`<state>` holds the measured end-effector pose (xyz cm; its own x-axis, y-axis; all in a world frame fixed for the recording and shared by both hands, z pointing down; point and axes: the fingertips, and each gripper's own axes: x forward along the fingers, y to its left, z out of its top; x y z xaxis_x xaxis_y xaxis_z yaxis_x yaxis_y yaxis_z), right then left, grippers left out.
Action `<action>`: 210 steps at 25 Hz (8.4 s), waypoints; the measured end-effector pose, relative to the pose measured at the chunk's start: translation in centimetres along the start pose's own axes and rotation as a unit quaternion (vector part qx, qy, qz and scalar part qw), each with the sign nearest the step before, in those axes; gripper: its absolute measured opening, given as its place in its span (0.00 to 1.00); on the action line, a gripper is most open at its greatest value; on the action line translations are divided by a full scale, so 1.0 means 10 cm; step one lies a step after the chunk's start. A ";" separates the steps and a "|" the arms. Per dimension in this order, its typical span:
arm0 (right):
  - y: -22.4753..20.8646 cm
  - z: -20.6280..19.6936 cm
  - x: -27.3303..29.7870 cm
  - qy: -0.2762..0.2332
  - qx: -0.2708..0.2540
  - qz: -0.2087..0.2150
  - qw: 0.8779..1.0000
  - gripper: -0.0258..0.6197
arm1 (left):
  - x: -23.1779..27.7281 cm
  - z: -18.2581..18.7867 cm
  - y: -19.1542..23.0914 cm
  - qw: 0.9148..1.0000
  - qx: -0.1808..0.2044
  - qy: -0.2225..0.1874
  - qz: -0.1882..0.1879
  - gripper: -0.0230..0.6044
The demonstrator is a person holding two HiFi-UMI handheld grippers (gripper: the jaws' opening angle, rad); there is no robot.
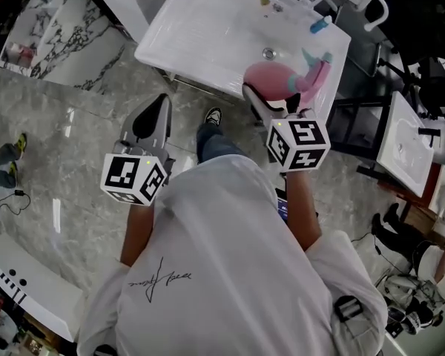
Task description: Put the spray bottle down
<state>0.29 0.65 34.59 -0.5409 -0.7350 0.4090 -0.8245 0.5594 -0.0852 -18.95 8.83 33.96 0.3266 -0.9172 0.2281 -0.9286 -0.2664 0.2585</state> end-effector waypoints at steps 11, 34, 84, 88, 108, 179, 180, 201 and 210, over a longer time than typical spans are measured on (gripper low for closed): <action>-0.60 0.31 0.44 0.003 0.012 -0.002 1.000 0.66 | 0.73 0.34 0.15 1.000 -0.004 0.009 -0.012 0.08; -1.42 0.45 0.93 -0.002 0.053 -0.010 0.999 0.66 | 1.93 0.62 0.01 0.997 0.022 0.025 -0.070 0.08; -1.54 0.43 1.95 0.018 0.049 -0.029 0.998 0.66 | 2.25 0.56 0.37 0.994 0.023 0.071 -0.074 0.08; -1.51 0.44 2.07 0.024 0.042 -0.027 0.998 0.66 | 2.29 0.57 0.40 0.994 0.024 0.075 -0.082 0.08; -1.59 0.37 2.54 0.036 0.047 -0.029 0.998 0.66 | 2.42 0.48 0.66 0.992 0.021 0.106 -0.073 0.08; -2.21 -0.18 3.83 0.107 0.039 -0.105 0.988 0.66 | 2.71 0.49 1.23 0.984 0.022 0.158 -0.080 0.08; -2.21 -0.19 3.85 0.107 0.039 -0.106 0.988 0.66 | 2.71 0.49 1.24 0.984 0.022 0.158 -0.080 0.08; -2.28 -0.29 4.04 0.089 0.021 -0.120 0.989 0.66 | 2.70 0.45 1.33 0.983 0.022 0.166 -0.080 0.08; -2.27 -0.30 3.98 0.094 0.021 -0.123 0.988 0.66 | 2.68 0.42 1.22 0.981 0.024 0.171 -0.092 0.08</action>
<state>-2.02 -40.17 55.51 -0.2863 -0.7597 0.5838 -0.9352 0.3542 0.0023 -22.26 -20.23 39.30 0.5217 -0.7013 0.4859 -0.8530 -0.4389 0.2824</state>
